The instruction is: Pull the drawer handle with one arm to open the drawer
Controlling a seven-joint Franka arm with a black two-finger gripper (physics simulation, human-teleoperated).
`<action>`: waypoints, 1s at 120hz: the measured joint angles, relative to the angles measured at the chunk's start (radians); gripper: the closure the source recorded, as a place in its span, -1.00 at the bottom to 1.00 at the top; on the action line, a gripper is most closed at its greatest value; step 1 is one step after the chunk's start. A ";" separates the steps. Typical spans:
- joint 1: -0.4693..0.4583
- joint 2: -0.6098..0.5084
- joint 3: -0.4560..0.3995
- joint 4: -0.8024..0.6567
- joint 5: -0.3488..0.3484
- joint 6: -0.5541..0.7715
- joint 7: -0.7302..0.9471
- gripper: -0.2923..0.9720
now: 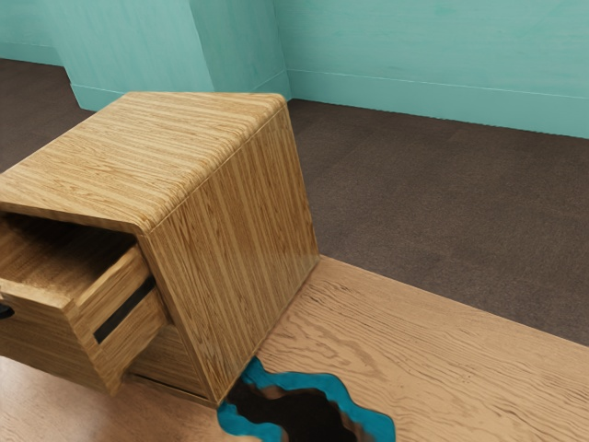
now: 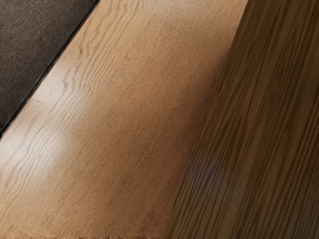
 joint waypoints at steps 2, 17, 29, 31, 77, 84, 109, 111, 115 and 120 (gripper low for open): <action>0.000 -0.023 -0.001 -0.011 -0.004 -0.007 -0.003 -0.42; 0.000 -0.080 -0.126 0.104 -0.022 -0.057 -0.024 -0.45; 0.001 -0.157 -0.341 0.326 -0.045 -0.100 -0.043 -0.48; 0.001 -0.176 -0.372 0.342 -0.051 -0.108 -0.047 -0.49; -0.250 0.151 -0.689 0.351 -0.278 -0.320 -0.199 -0.53; -0.225 0.178 -0.676 0.390 -0.296 -0.332 -0.216 -0.53; 0.140 0.968 -0.279 0.934 -0.288 -0.250 -0.180 -0.53; 0.161 1.002 -0.277 0.946 -0.298 -0.240 -0.179 -0.53; 0.188 1.058 -0.275 0.968 -0.315 -0.221 -0.176 -0.53; 0.200 1.100 -0.274 0.986 -0.330 -0.202 -0.174 -0.54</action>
